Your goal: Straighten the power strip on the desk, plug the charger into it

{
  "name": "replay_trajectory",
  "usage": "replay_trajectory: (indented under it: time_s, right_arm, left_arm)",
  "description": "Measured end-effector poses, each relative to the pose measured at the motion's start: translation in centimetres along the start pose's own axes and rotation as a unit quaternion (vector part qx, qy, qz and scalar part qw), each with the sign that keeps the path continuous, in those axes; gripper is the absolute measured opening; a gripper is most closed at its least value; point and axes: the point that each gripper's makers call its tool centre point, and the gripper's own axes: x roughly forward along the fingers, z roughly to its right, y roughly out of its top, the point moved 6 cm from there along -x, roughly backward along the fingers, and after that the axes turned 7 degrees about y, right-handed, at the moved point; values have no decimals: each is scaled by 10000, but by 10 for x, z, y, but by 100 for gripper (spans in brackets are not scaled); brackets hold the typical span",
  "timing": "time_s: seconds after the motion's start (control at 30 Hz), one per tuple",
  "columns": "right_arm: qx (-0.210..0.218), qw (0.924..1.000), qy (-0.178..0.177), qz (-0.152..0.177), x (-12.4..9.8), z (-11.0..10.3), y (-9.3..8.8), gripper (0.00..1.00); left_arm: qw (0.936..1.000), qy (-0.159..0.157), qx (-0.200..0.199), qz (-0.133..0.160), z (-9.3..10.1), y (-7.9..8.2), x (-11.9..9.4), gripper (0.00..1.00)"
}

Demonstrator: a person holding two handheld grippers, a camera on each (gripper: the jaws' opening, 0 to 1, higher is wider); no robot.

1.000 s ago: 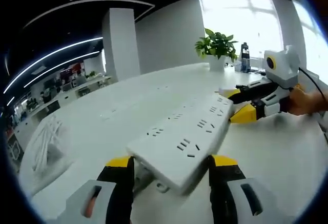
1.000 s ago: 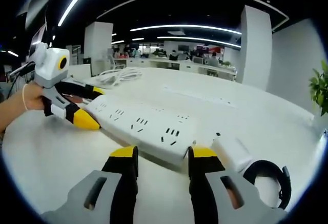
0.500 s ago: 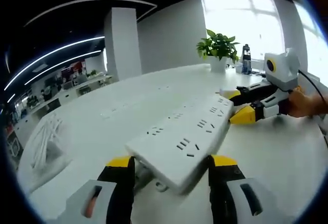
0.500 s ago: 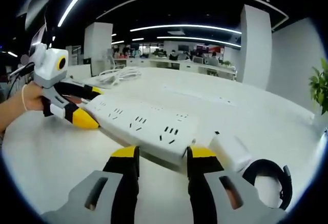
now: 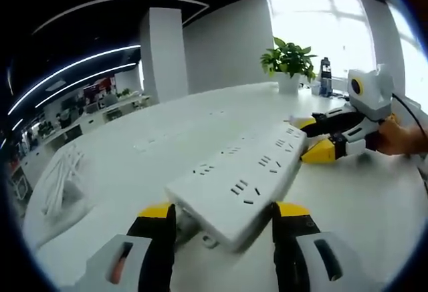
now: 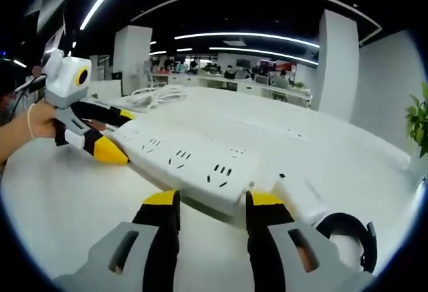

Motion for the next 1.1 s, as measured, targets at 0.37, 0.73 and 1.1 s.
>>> replay_trajectory:
  time_s: [0.37, 0.73, 1.1]
  right_arm:
    - [-87, 9996, 105, 266, -5, 0, 3, 49]
    - [-124, 9958, 542, 729, -15, -8, 15, 64]
    - [-203, 9927, 943, 731, -27, -21, 19, 78]
  left_arm:
    - [9999, 83, -105, -15, -1, -5, -10, 67]
    - [9993, 239, -143, 258, 0, -3, -28, 83]
    - [9975, 278, -251, 594, 11, 3, -52, 88]
